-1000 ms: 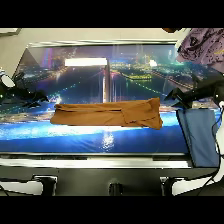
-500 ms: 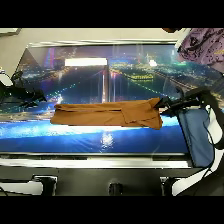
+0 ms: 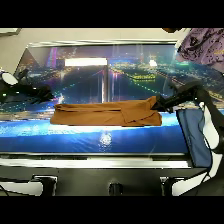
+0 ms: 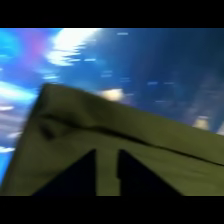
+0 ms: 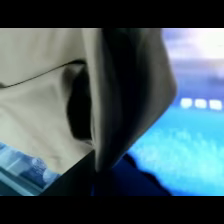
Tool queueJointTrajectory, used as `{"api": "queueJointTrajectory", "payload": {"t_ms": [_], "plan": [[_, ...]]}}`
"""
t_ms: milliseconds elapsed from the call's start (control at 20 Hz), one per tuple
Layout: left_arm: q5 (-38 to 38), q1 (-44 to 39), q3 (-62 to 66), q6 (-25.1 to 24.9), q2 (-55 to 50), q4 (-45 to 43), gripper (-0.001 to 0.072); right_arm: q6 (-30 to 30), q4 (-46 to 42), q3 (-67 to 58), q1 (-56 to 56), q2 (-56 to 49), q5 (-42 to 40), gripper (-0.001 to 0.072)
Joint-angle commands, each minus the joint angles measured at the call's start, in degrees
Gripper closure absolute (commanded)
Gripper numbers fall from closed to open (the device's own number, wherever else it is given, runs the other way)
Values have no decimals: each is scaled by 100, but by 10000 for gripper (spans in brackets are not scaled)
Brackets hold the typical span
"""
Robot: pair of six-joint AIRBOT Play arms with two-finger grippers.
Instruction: Fold the clothes and pants, and hang the long-sleeved shirts on hangers.
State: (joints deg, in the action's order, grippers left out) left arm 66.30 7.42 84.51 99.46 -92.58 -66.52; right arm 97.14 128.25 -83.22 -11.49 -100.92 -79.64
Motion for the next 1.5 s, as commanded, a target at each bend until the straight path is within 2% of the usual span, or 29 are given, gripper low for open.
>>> {"api": "queueJointTrajectory", "payload": {"t_ms": [0,150,450,650,800,1050,1200,1300,1450], "plan": [[-804,-748,-2,-7,-332,1320,689,-1001,-815,-273,26,883,-76,692],[-1132,-1790,2,-39,-885,1971,690,-1534,-1331,-553,26,1462,-404,692],[-2323,-3779,468,-39,-1978,3711,690,-1687,-2203,-1261,26,1987,-1104,691],[-2393,-4649,1620,44,-2900,4236,690,-1690,-2306,-1762,26,2022,-1392,691],[-2400,-5069,2380,509,-3506,4260,690,-1740,-2302,-1993,26,2022,-1370,691],[-2352,-5268,3014,592,-3939,4258,691,-1749,-2286,-2022,26,2020,-1423,691],[-1720,-4894,3012,448,-3799,4098,693,-1753,-2282,-2022,26,2020,-1298,691],[-1082,-4496,3010,466,-3506,3368,693,-1869,-2188,-2022,28,2020,-1281,691],[28,-3729,3010,802,-2745,1626,693,-2085,-2096,-2022,393,2017,-1276,691]]}}
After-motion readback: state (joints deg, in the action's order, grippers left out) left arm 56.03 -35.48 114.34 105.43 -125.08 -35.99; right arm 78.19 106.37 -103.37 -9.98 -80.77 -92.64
